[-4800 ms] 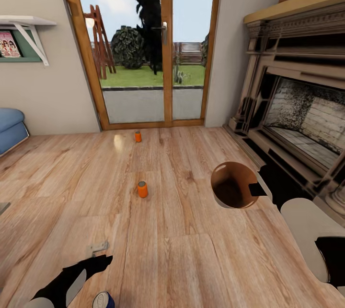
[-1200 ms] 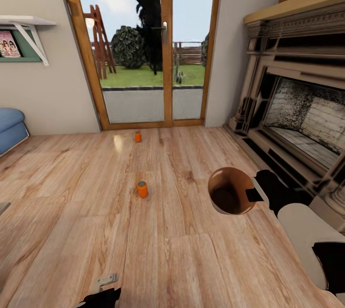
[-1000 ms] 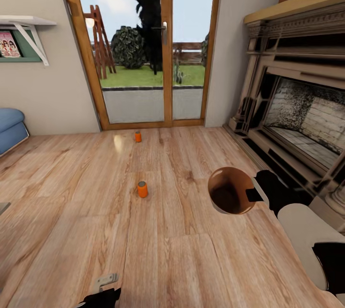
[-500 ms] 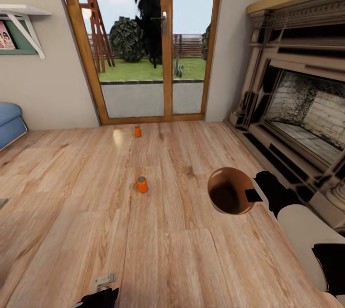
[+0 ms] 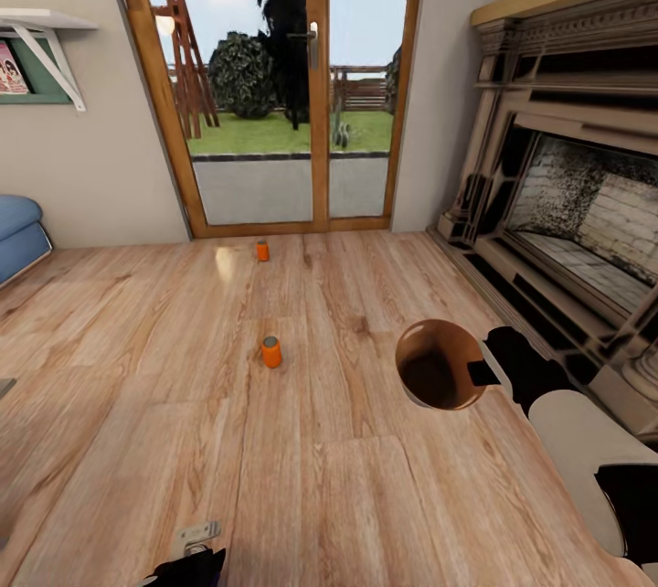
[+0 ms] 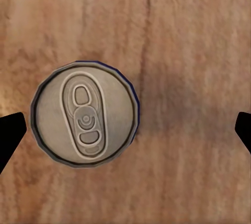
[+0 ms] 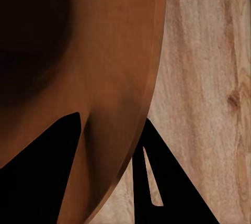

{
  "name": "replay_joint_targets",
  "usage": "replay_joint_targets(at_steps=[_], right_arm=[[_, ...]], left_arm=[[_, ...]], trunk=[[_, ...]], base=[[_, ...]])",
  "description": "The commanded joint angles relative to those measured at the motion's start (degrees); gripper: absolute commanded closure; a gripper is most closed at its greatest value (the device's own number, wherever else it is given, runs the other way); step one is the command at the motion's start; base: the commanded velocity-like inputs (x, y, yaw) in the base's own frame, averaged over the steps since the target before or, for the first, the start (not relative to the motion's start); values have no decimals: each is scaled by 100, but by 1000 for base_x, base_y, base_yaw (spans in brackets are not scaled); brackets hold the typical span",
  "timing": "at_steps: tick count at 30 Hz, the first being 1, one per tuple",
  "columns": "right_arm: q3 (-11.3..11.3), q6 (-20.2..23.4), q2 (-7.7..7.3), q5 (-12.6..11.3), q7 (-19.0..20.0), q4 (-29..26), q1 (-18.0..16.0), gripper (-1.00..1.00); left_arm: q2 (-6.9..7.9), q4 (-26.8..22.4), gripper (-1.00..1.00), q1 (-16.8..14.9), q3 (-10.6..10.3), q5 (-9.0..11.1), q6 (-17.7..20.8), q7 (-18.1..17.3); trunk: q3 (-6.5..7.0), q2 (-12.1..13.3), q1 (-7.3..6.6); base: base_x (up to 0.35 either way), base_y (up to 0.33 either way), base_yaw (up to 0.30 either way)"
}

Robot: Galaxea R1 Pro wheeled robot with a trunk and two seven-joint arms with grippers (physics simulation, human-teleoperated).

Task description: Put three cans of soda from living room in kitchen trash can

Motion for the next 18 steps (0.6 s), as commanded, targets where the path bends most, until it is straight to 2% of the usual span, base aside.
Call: replay_joint_targets(at_steps=[1,4,10,14,18], right_arm=[[-1,-1,0,-10,-1,-4,-3,100],[3,-1,1,-9,-2,-4,0,100],[13,-6,22,-17,-1,-4,2,100],[11,-5,24,-17,-1,-4,3,100],[11,-5,26,-16,0,-4,5,100]], left_arm=[[0,-1,-100,0,0,1,0,0],[0,0,-100,0,4,2,-1,0],[207,-6,-100,0,17,27,0,-24],[229,-6,-100,0,18,33,0,-32],[236,-6,-100,0,18,33,1,-35]], trunk=[[1,-1,-1],[1,-1,-1],[1,-1,-1],[1,-1,-1],[-88,-6,10]], base=[[0,0,0],[0,0,0],[0,0,0],[0,0,0],[0,0,0]])
